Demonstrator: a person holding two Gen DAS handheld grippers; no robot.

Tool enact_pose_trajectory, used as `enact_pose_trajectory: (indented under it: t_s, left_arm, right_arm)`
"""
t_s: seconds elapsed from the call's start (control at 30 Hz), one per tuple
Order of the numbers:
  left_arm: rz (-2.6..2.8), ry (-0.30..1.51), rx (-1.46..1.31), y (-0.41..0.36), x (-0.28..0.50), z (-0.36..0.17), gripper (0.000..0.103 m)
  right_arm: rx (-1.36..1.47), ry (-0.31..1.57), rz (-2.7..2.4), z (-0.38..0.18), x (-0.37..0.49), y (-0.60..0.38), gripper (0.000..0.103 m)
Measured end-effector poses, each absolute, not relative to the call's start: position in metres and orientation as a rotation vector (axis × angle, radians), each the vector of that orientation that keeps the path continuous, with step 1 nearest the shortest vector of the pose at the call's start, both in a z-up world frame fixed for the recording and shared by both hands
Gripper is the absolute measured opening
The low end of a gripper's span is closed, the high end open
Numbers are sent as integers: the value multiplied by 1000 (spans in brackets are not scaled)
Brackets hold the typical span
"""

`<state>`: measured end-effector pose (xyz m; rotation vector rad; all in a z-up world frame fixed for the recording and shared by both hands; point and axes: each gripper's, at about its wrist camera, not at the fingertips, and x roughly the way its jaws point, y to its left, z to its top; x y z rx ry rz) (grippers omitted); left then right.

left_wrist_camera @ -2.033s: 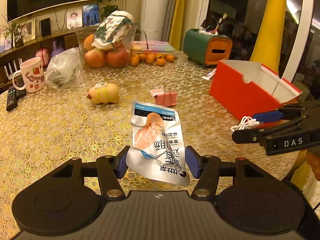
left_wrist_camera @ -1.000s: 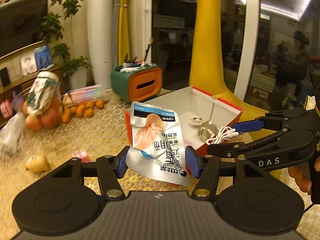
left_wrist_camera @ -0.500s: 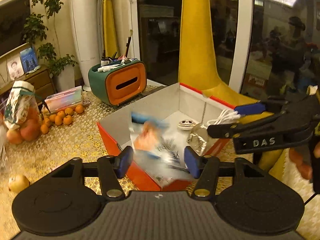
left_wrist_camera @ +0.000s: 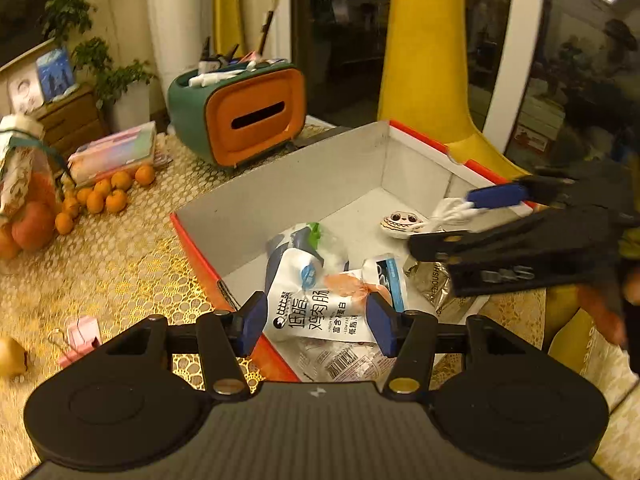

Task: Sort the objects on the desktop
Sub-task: 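Release the snack packet with left tool while right tool drops the cable in box, then withdraw both tools from the box back over the table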

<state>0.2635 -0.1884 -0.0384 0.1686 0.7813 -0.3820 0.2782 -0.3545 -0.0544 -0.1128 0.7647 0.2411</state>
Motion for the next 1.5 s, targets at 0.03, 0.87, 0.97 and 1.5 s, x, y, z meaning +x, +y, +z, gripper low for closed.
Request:
enact_pose_trajectory:
  t_s: [0.03, 0.87, 0.97, 1.5]
  left_arm:
    - [-385, 777, 184, -190, 263, -40, 54]
    - [-438, 724, 121, -178, 236, -31, 54]
    - [-434, 712, 90, -168, 227, -25, 54]
    - [-310, 637, -30, -73, 162, 1, 67]
  right_arm:
    - [-128, 781, 238, -59, 283, -352, 77]
    - [-106, 783, 269, -52, 267, -350, 87]
    - [-108, 768, 281, -46, 260, -346, 89]
    - [-78, 684, 360, -6, 213, -288, 94]
